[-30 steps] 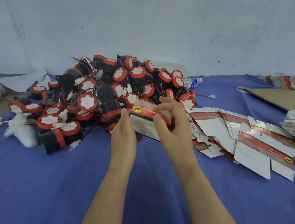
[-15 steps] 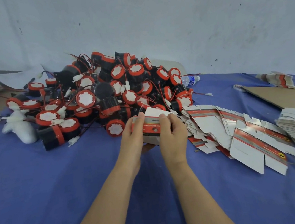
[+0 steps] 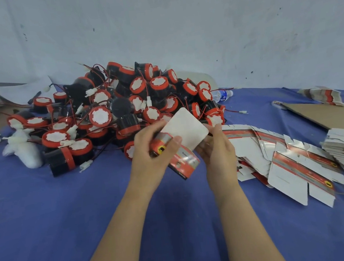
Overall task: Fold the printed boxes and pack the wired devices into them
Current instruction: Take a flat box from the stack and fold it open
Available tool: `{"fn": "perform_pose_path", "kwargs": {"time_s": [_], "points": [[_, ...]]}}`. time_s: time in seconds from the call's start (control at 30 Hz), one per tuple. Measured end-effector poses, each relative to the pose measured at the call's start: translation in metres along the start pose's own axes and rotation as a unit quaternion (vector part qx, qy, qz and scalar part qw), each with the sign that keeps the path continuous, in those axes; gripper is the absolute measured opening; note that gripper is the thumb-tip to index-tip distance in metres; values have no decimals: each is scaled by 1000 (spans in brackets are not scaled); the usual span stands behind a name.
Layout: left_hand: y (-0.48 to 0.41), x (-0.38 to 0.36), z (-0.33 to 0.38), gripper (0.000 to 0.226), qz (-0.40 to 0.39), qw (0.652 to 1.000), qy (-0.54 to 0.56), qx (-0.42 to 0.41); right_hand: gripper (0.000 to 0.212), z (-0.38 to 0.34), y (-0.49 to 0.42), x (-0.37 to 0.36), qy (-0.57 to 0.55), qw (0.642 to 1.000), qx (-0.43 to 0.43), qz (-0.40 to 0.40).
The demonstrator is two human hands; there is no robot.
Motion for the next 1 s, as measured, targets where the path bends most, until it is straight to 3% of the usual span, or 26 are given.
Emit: {"fn": "perform_pose_path", "kwargs": {"time_s": [0.07,0.13,0.27,0.37,0.47,0.6,0.8,0.9,1.0], "points": [[-1,4,-6,77,60,988,105,90,35,-1,1,-1,3,1000,-6,-17],[-3,4,-15,93,85,970,155,167,28,3,4,-7,23,997,-22,-76],[-2,6,-20,71,82,958,168,218,24,6,16,-19,6,965,-111,-237],[-2,4,-21,65,64,947,204,238,34,6,20,-23,28,950,-93,-296],[0,2,-20,71,73,952,180,238,42,10,25,-30,105,946,-22,-305],[-2,9,-21,70,110,957,144,228,35,13,29,-36,141,943,21,-302],[-3,9,-25,69,101,957,143,230,21,7,26,-35,215,947,84,-222],[-5,10,-26,67,89,949,173,248,35,6,18,-27,199,964,41,-170],[-5,11,-27,83,53,931,219,287,29,9,12,-17,146,969,-19,-198]]}}
Point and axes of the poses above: each hand's wrist, its own y-axis away from the middle knuckle, its own x-axis out of the back of the hand, z = x × y, the point moved 4 cm from there along -y, towards the middle knuckle, and after that the axes turned 7 degrees about z, right-handed, at the moved point
